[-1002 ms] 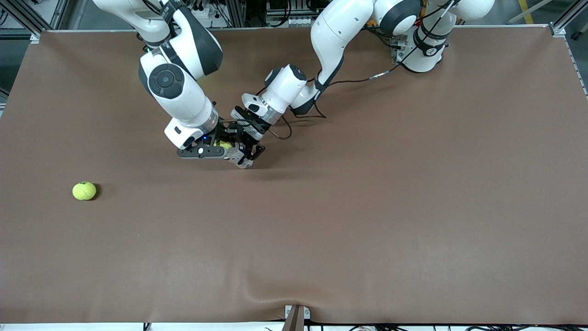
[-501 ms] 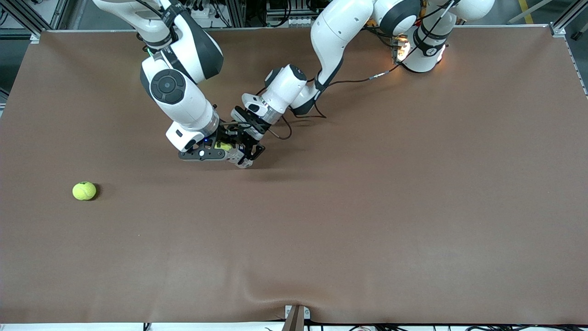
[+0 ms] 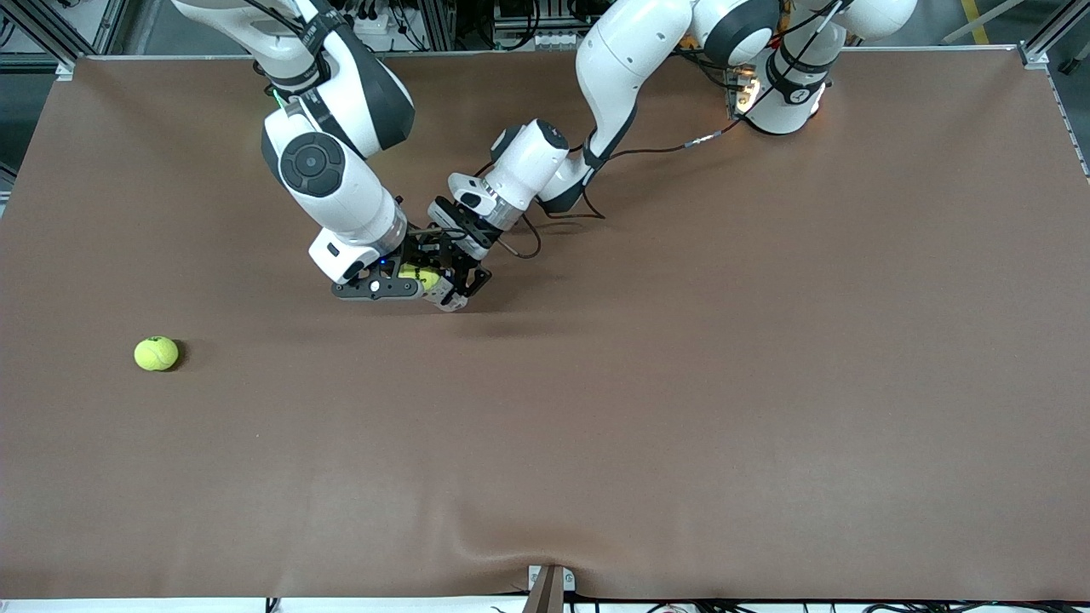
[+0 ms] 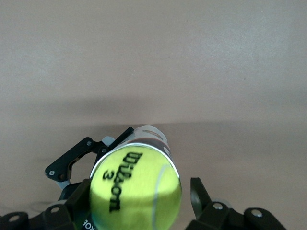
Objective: Insert tennis ball vertically with right arm
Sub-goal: 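Open the right gripper to drop the ball into the can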
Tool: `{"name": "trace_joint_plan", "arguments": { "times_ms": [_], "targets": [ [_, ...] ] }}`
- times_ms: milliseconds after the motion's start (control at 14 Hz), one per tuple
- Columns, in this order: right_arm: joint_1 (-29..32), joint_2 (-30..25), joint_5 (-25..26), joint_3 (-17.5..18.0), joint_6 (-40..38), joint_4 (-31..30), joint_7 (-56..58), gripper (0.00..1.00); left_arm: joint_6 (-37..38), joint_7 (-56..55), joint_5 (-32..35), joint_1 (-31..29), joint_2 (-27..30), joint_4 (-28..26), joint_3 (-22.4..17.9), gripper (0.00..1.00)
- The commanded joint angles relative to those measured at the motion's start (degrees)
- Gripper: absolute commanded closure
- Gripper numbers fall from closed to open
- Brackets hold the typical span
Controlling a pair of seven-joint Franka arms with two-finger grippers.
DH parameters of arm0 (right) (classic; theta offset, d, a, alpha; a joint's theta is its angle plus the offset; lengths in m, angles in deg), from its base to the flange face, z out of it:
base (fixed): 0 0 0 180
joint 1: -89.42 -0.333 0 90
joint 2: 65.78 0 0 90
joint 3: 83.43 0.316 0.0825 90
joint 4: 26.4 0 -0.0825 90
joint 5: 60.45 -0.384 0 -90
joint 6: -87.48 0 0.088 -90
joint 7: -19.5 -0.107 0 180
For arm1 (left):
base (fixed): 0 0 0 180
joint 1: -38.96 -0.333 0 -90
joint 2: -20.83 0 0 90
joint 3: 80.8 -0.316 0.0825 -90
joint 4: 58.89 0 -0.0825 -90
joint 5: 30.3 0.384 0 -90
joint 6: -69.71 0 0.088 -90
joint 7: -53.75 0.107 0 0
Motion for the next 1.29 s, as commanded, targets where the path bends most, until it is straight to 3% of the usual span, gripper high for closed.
{"name": "trace_joint_plan", "arguments": {
  "times_ms": [0, 358, 501, 644, 1217],
  "targets": [
    [0.0, -0.4, 0.4, 0.1, 0.7, -0.6, -1.1, 0.09, -0.5, -0.4, 0.8, 0.5, -0.9, 1.3, -0.5, 0.23],
    [0.9, -1.1, -0.5, -0.1, -0.4, 1.0, -0.7, 0.09, -0.5, -0.4, 0.8, 0.5, -0.9, 1.3, -0.5, 0.23],
    [1.2, -1.7, -0.8, -0.1, -3.3, 2.7, -0.7, 0.0, -0.5, -0.5, 0.8, 0.5, -0.9, 1.3, -0.5, 0.23],
    [1.7, -1.7, -1.5, -0.2, -6.1, 4.4, -0.4, 0.0, -0.5, -0.5, 0.8, 0.5, -0.9, 1.3, -0.5, 0.23],
    [4.5, -1.1, -0.6, -0.8, -5.7, 2.7, 4.6, 0.0, -0.5, -0.7, 0.8, 0.5, -0.9, 1.3, -0.5, 0.23]
  ]
}}
